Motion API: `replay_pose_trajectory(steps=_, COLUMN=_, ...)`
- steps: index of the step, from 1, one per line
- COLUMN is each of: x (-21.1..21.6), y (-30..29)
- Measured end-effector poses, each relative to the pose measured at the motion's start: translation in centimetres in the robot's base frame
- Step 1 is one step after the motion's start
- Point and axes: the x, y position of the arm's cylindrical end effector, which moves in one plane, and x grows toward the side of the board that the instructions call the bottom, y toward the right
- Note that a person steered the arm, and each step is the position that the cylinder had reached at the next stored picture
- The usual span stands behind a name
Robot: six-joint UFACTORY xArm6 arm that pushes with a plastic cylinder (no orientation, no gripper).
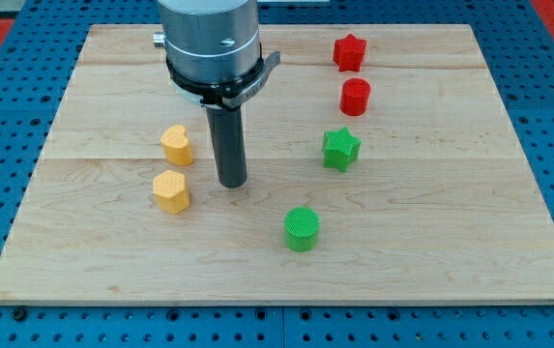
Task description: Move the yellow heart diagonally top left to the yellow hexagon
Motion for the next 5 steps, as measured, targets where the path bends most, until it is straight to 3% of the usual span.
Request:
replay_pose_trajectory(steps=3, x=-0.7, y=0.0)
replay_pose_trajectory(steps=4, x=-2.9, y=0.0)
replay_pose_trajectory(steps=5, x=-2.9, y=-3.2)
